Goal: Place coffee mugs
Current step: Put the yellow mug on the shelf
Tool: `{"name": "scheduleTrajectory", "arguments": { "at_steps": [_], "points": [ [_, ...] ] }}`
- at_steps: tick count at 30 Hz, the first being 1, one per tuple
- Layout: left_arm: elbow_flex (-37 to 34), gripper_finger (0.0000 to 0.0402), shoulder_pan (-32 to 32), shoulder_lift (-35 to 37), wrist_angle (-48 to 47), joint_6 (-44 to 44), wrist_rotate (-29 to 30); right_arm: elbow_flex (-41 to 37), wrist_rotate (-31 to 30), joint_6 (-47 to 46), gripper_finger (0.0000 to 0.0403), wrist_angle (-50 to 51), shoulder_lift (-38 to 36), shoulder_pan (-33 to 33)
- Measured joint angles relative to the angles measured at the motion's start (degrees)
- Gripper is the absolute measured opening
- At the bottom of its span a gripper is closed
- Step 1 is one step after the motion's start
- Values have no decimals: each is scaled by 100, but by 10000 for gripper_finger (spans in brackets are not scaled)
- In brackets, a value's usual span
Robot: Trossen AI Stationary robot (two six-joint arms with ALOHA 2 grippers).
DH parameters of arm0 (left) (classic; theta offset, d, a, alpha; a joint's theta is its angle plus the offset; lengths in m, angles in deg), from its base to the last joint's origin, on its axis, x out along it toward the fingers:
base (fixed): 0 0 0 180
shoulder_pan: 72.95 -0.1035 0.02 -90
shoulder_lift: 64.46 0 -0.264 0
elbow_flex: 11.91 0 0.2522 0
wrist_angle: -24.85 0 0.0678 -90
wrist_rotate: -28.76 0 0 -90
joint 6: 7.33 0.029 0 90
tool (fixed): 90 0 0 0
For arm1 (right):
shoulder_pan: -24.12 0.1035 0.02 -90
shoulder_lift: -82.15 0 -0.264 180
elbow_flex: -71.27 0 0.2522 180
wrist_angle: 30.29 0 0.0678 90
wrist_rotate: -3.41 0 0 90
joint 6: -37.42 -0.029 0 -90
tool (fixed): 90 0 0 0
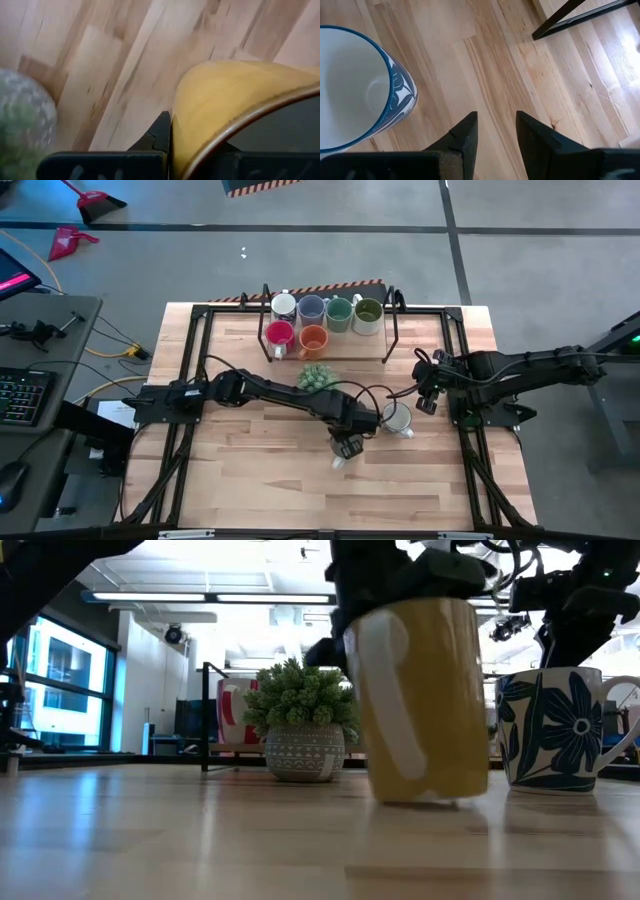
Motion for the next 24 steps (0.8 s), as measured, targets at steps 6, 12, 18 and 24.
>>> {"name": "scheduleTrajectory", "arguments": {
  "at_steps": [6, 12, 18, 24],
  "points": [
    [22, 8, 4, 17, 43, 40, 27, 0, 0, 1, 110, 0, 0, 0],
    [22, 8, -1, -10, 84, 37, 15, 0, 0, 0, 110, 0, 0, 0],
    [22, 11, 0, -15, 95, 39, -9, 0, -2, 0, 110, -1, 0, 2],
    [22, 12, 0, -15, 100, 63, -11, 0, -2, 1, 110, -2, 0, 1]
  ]
}}
